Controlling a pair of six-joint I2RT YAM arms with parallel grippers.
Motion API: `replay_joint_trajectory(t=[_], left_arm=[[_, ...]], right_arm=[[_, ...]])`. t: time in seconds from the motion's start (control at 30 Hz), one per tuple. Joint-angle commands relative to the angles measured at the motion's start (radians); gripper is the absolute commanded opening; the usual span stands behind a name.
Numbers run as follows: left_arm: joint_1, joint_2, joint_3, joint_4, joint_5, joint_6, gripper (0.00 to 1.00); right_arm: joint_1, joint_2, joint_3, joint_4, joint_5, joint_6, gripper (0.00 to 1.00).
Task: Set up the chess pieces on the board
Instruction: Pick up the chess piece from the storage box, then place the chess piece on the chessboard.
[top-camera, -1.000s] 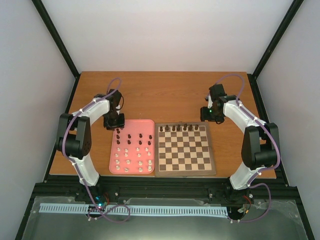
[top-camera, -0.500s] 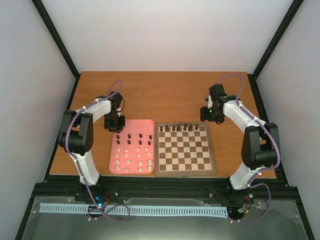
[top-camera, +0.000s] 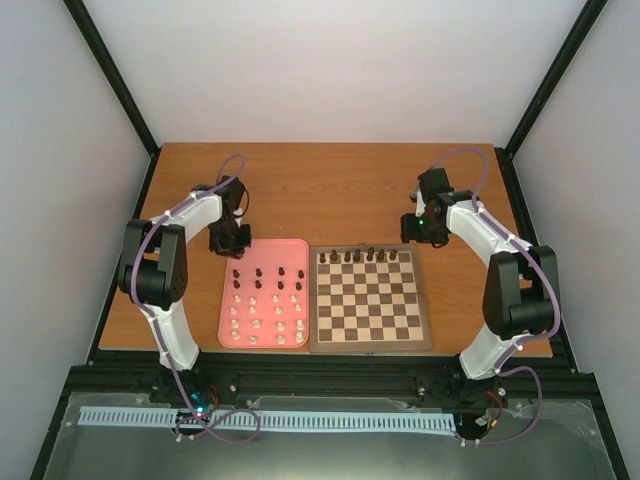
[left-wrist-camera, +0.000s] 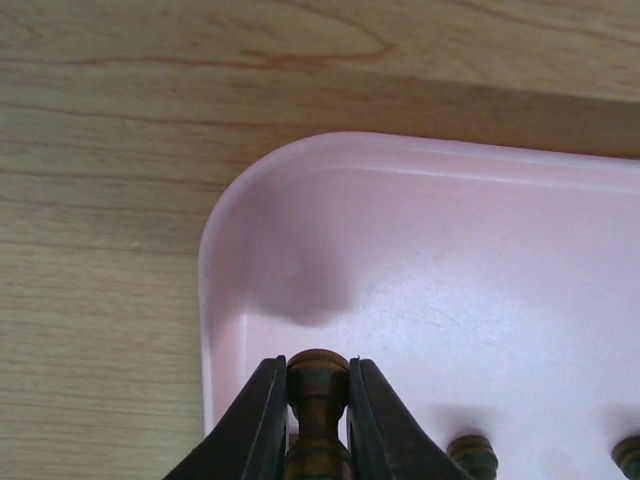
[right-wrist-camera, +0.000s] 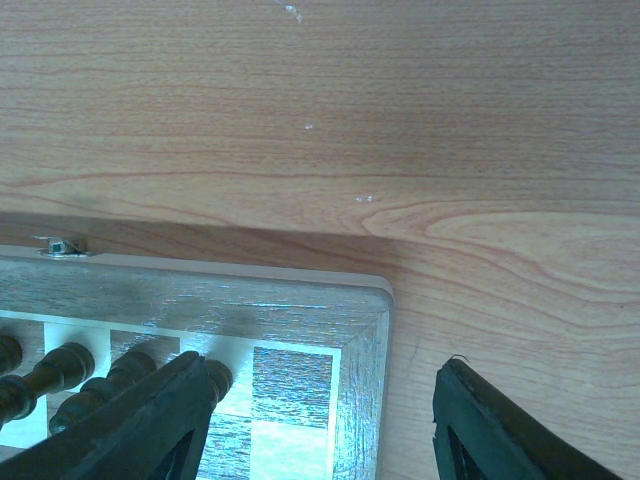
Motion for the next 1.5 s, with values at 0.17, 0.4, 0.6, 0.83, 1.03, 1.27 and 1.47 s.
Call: replay_joint_trajectory(t=[0.17, 0.4, 0.6, 0.83, 1.03, 1.27, 1.47], left_arm=[[-0.076, -0.053, 0.245, -0.176, 0.023, 0.026, 0.01], [-0.254, 0.123, 0.635, -0.309, 0.050, 0.018, 0.01], [-0.427, 0.271, 0.847, -0.356, 0.106, 0.014, 0.02], [-0.562, 0.342, 0.986, -0.357, 0.138, 0.037, 0.02], [-0.632, 0.311, 1.003, -0.315, 0.209, 0.081, 0.02], [-0.742, 0.237, 0.928, -0.318, 0.256, 0.135, 0.06], [-0.815, 0.262, 0.866, -0.357, 0.257, 0.167, 0.07]], right_arm=[[-0.010, 0.010, 0.026, 0.008, 0.016, 0.003, 0.61], [-0.015, 0.026, 0.073, -0.003, 0.031, 0.023, 0.60], [-0.026, 0.023, 0.095, -0.021, 0.081, 0.035, 0.61], [-0.098, 0.016, 0.094, -0.040, 0.099, 0.045, 0.61], [-0.159, -0.008, 0.060, -0.028, 0.097, 0.057, 0.61], [-0.169, -0.025, 0.013, -0.009, 0.088, 0.065, 0.61], [-0.170, -0.033, -0.010, 0.007, 0.072, 0.070, 0.61]])
